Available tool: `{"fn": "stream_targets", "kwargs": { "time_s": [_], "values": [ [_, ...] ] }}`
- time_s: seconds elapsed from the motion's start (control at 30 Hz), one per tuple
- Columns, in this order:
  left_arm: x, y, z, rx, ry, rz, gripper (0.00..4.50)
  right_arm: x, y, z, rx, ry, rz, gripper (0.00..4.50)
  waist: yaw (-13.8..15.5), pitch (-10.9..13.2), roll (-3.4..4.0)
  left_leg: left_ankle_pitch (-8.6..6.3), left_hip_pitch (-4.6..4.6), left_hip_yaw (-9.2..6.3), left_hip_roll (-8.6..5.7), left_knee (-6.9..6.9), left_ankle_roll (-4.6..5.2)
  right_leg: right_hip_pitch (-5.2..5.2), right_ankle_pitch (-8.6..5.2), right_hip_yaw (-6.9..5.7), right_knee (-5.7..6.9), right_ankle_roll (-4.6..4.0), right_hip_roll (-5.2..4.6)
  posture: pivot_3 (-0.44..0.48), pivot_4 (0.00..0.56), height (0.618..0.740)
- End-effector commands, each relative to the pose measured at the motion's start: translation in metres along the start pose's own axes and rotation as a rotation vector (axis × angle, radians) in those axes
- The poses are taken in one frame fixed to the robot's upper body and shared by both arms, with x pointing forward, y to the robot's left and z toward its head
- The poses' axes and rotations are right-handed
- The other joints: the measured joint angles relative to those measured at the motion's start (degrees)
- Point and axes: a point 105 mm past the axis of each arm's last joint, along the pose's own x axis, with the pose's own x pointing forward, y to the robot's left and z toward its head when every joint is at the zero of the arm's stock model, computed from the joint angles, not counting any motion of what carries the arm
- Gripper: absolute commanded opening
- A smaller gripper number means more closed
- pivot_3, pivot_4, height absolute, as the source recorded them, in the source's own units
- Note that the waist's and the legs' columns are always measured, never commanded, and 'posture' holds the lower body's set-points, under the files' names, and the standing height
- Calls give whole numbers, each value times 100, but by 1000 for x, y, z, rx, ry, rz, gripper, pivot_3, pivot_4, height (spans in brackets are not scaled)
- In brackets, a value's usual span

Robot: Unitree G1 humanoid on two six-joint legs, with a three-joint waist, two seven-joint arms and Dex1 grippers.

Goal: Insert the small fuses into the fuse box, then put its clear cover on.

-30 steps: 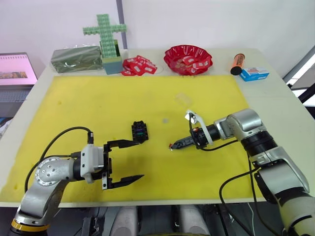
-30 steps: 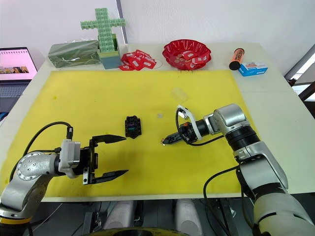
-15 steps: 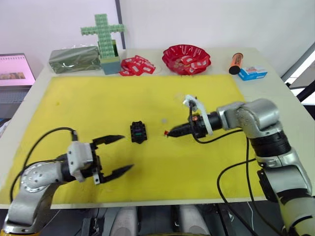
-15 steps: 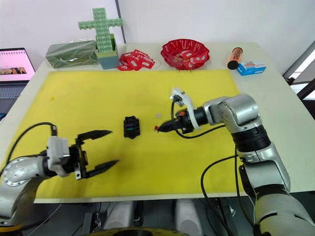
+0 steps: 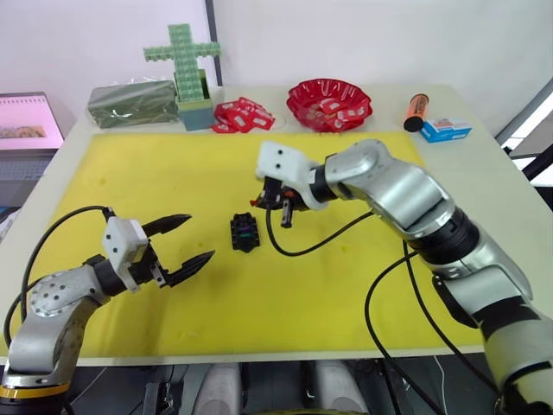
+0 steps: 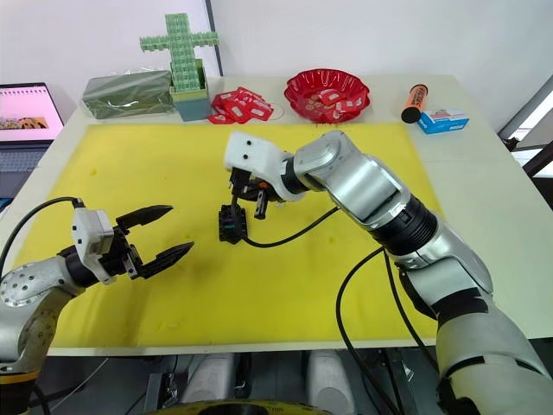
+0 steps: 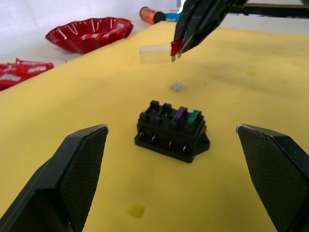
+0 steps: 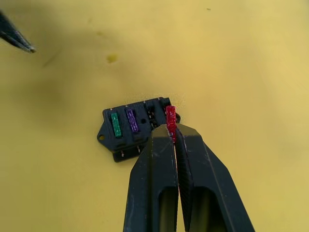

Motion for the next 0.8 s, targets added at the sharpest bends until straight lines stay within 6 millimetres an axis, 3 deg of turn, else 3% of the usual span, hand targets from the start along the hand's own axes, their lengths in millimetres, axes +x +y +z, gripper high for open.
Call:
{"fn": "stream_targets", "kwargs": {
  "time_s": [0.03,0.4,0.8],
  "values": [
    [12,-3,7,31,-30,-32,4500,8,1,14,-69,-29,5,33,2,0,0,0,0,0,0,1,0,0,0,-1,0,0,1,0,150,740],
    [20,-2,3,35,-24,-62,4500,26,-5,3,-146,11,11,33,4,0,0,0,0,-3,0,0,0,-2,2,-2,7,2,1,0,150,740],
    [20,8,4,57,-23,-42,4500,31,-2,-3,-186,5,66,33,1,0,0,0,0,-2,-2,0,0,-6,3,-3,19,6,1,0,150,740]
  ]
}}
